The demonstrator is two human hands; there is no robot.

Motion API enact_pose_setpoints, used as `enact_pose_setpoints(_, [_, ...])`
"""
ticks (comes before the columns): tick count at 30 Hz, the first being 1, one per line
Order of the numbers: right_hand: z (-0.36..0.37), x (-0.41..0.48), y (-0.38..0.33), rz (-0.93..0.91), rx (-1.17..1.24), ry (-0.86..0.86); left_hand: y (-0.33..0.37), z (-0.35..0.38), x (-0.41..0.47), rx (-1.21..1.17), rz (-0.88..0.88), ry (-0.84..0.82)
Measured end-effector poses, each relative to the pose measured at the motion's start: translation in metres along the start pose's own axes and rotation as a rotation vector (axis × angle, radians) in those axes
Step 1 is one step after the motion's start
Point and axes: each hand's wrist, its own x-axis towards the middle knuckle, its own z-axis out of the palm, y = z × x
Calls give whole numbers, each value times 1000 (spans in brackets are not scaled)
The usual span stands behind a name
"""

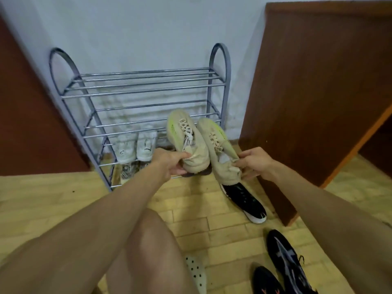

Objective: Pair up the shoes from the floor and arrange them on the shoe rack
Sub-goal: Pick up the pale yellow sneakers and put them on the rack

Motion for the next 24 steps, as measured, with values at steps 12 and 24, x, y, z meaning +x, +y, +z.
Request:
enact_pose_setpoints(12, [20, 143, -105, -30, 185, 65, 76, -18, 146, -23, 51, 152])
enact_pose_setpoints(24, [35, 251, -131, -96, 142, 113, 101, 1, 241, -60, 102, 133])
